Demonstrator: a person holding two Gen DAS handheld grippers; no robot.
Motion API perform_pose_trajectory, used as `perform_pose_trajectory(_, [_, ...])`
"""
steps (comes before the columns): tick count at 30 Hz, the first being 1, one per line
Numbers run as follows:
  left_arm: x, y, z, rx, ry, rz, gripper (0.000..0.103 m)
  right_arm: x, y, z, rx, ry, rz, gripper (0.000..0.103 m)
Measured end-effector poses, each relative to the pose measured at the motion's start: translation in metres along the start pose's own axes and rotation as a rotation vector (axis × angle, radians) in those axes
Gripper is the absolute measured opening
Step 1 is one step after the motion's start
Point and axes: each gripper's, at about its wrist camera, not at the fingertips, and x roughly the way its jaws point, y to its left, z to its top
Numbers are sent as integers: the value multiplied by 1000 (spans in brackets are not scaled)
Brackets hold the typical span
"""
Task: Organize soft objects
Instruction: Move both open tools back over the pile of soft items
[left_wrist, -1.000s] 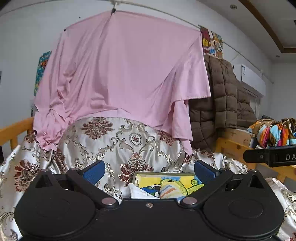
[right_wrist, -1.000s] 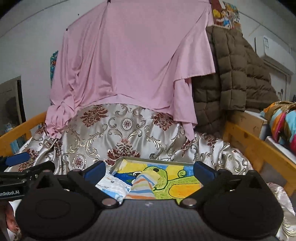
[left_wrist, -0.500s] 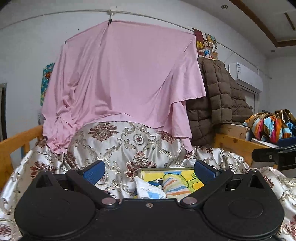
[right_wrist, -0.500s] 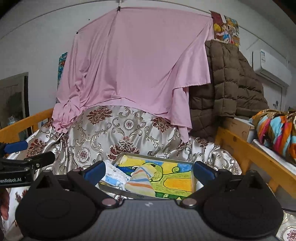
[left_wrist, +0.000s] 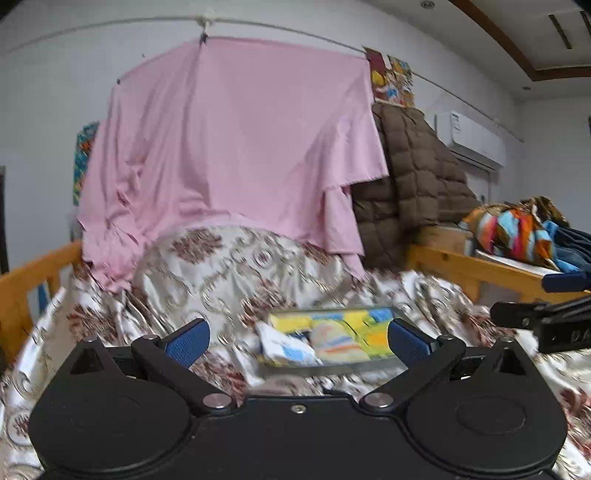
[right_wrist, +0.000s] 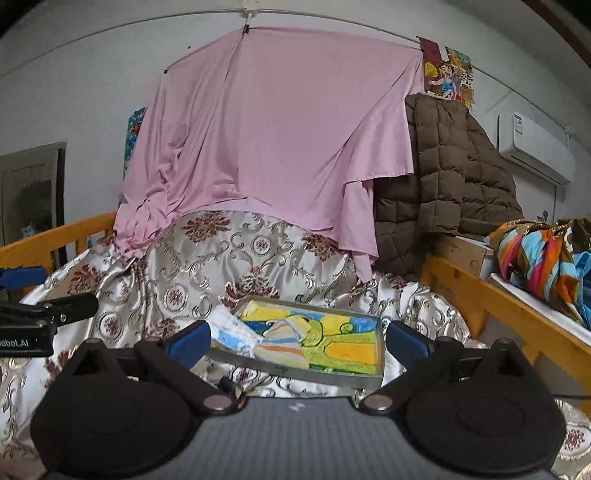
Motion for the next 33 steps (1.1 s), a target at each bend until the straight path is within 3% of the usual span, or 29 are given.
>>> perform_pose_trajectory(10, [-7, -10, -23, 115, 93, -79, 102, -23, 4, -56, 24, 61, 2, 103])
perform_pose_trajectory(15, [-4, -13, -32, 138, 154, -108, 102, -25, -2, -76, 118, 162, 19, 103])
perform_pose_trajectory(19, [0, -19, -39, 188, 196, -124, 102, -26, -3, -93, 121, 208, 11, 103])
perform_pose_trajectory(26, [14, -23, -51, 210, 315, -200, 102, -20, -4, -105, 147, 252, 12, 103])
perform_pose_trajectory(33, [29, -31, -65, 369, 368, -234, 102, -9, 5, -111, 101, 323, 38, 103])
